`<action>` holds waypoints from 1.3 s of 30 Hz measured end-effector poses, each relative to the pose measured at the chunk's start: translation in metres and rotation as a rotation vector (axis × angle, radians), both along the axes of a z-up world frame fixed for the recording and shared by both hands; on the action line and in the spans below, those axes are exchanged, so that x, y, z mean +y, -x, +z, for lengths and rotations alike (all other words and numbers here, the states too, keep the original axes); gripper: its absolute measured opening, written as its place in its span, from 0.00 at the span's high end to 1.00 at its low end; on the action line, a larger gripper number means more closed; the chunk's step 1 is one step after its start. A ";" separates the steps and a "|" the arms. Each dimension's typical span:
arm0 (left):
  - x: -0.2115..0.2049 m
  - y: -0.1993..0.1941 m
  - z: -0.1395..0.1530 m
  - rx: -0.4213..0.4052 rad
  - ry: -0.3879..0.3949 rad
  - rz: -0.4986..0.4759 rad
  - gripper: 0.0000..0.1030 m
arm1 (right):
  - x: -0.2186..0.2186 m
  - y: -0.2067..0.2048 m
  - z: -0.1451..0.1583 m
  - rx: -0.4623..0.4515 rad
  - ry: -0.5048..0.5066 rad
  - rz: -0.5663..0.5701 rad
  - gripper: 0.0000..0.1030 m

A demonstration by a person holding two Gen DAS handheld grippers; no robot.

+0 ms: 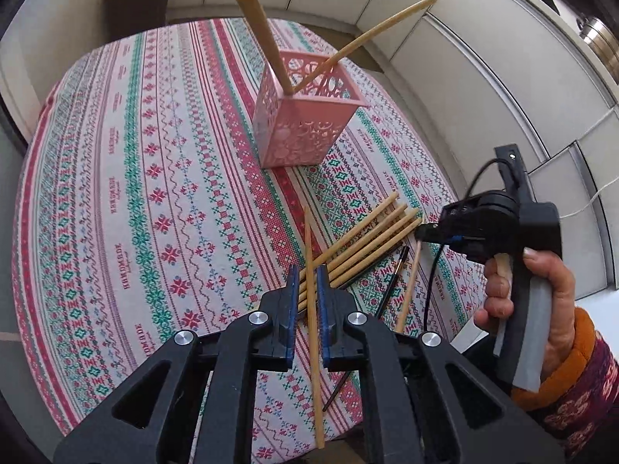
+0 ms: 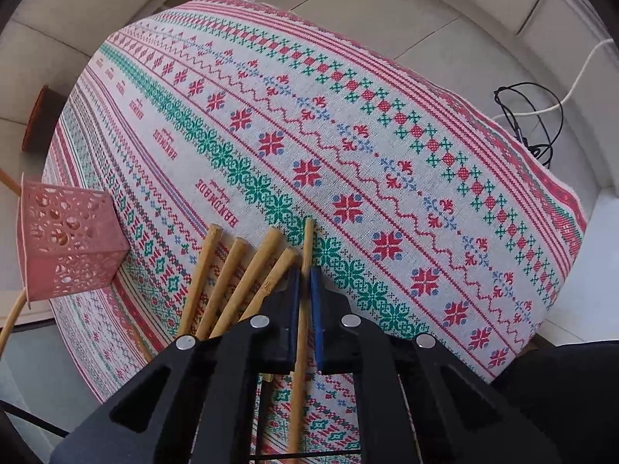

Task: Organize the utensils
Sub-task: 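Grasp a chopstick with the right tool while the left tool lifts its chopstick, then lower the left tool's chopstick into the pink holder and open the left tool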

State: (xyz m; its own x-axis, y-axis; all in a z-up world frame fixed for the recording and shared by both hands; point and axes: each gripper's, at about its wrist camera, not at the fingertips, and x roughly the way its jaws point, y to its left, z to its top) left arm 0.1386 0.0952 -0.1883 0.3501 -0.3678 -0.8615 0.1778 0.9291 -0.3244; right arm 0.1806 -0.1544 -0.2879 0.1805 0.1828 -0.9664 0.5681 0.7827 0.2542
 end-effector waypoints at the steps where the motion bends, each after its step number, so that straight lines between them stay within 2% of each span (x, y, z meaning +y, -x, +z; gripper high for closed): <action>1: -0.005 -0.007 -0.008 0.024 0.003 0.007 0.87 | -0.008 0.003 0.000 -0.014 -0.009 -0.010 0.95; 4: -0.016 -0.023 -0.028 0.078 -0.010 0.031 0.79 | -0.028 0.011 0.006 -0.055 -0.054 -0.009 0.95; 12: -0.033 -0.056 -0.056 0.150 -0.043 0.107 0.72 | -0.049 0.013 0.020 -0.146 -0.088 0.047 0.94; 15: -0.040 -0.067 -0.068 0.185 -0.096 0.131 0.72 | -0.050 0.015 0.019 -0.152 -0.110 0.071 0.95; 17: -0.045 -0.069 -0.070 0.155 -0.134 0.141 0.73 | -0.052 0.017 0.020 -0.165 -0.124 0.081 0.95; 18: -0.047 -0.071 -0.071 0.147 -0.146 0.139 0.73 | -0.052 0.018 0.021 -0.174 -0.128 0.086 0.95; 20: -0.049 -0.073 -0.074 0.147 -0.163 0.140 0.95 | -0.053 0.020 0.027 -0.202 -0.133 0.104 0.94; 21: -0.049 -0.073 -0.074 0.149 -0.161 0.137 0.95 | -0.051 0.021 0.030 -0.214 -0.133 0.114 0.94; 26: -0.038 -0.044 -0.044 0.055 -0.132 0.114 0.96 | -0.046 0.030 0.054 -0.303 -0.139 0.178 0.95; 29: -0.029 -0.014 -0.011 -0.053 -0.113 0.109 0.96 | -0.041 0.045 0.079 -0.385 -0.123 0.238 0.94; 32: -0.025 0.015 0.021 -0.147 -0.040 0.125 0.96 | -0.035 0.062 0.102 -0.456 -0.097 0.302 0.94; 39: -0.036 0.074 0.070 -0.269 -0.008 0.118 0.96 | -0.019 0.099 0.157 -0.603 -0.007 0.410 0.94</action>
